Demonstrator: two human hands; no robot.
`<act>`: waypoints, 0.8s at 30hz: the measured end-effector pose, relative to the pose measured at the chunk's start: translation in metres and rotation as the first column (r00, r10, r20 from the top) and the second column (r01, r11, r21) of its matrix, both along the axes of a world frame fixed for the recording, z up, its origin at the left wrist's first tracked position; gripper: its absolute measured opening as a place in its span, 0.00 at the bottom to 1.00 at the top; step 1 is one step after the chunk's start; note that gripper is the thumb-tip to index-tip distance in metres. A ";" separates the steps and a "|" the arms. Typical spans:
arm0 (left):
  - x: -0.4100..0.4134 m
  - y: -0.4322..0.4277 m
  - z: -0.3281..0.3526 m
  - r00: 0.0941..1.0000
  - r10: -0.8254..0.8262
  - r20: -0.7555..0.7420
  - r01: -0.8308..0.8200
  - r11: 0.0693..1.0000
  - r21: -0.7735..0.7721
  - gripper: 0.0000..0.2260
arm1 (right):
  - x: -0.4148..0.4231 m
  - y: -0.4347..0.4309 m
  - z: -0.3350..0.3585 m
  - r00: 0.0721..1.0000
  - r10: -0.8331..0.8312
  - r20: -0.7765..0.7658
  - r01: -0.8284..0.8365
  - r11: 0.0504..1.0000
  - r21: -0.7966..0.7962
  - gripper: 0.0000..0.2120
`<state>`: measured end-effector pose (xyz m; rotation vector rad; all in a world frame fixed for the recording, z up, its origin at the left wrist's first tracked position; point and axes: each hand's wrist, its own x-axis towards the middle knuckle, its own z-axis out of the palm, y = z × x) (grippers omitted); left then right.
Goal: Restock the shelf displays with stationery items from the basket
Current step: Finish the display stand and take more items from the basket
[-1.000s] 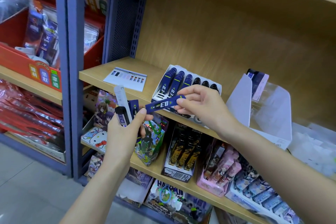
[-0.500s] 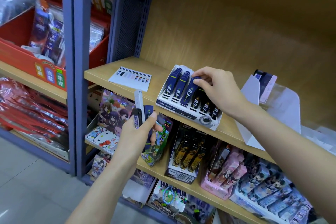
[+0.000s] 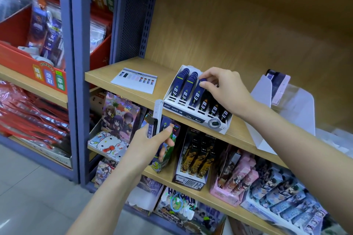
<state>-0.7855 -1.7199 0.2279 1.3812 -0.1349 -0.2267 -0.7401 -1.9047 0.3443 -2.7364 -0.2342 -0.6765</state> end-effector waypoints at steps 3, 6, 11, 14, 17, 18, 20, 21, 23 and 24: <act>0.002 0.001 -0.002 1.000 -0.005 0.006 0.005 1.000 0.009 0.12 | -0.002 0.003 -0.002 1.000 -0.009 0.017 0.011 0.992 -0.129 0.07; 0.003 0.001 -0.005 1.000 -0.013 0.014 0.012 0.999 0.042 0.13 | -0.001 0.004 0.000 1.000 -0.017 0.022 0.021 0.983 -0.182 0.08; 0.003 -0.002 -0.002 1.000 -0.019 0.001 0.019 1.000 0.001 0.10 | 0.001 0.004 0.005 0.997 -0.013 -0.078 0.012 1.000 -0.005 0.05; 0.002 -0.001 -0.002 1.000 -0.028 0.004 0.028 1.000 0.006 0.10 | 0.003 0.003 0.007 0.995 -0.012 -0.098 0.018 0.998 0.059 0.04; 0.002 0.000 -0.002 1.000 -0.027 0.006 0.027 0.999 0.022 0.10 | 0.004 0.003 0.005 0.997 -0.011 -0.079 0.018 0.996 0.088 0.02; 0.002 -0.001 -0.002 1.000 -0.025 0.006 0.025 0.999 0.029 0.10 | 0.003 0.004 0.004 0.998 -0.009 -0.064 0.013 0.997 0.076 0.02; 0.002 0.000 -0.003 1.000 -0.023 0.009 0.023 0.999 0.038 0.10 | 0.001 0.005 0.003 1.000 -0.008 -0.026 0.007 0.999 -0.038 0.05; 0.002 0.000 -0.004 1.000 -0.022 0.008 0.022 0.999 0.041 0.11 | -0.001 0.005 0.002 1.000 -0.010 -0.006 0.009 0.993 -0.121 0.05; 0.003 0.000 -0.004 1.000 -0.024 0.007 0.023 0.998 0.062 0.13 | -0.002 0.005 0.002 1.000 -0.021 0.022 0.026 0.964 -0.264 0.04; 0.003 0.000 -0.004 1.000 -0.027 0.009 0.027 0.997 0.076 0.14 | -0.003 0.004 0.001 0.999 -0.029 0.034 0.038 0.949 -0.313 0.06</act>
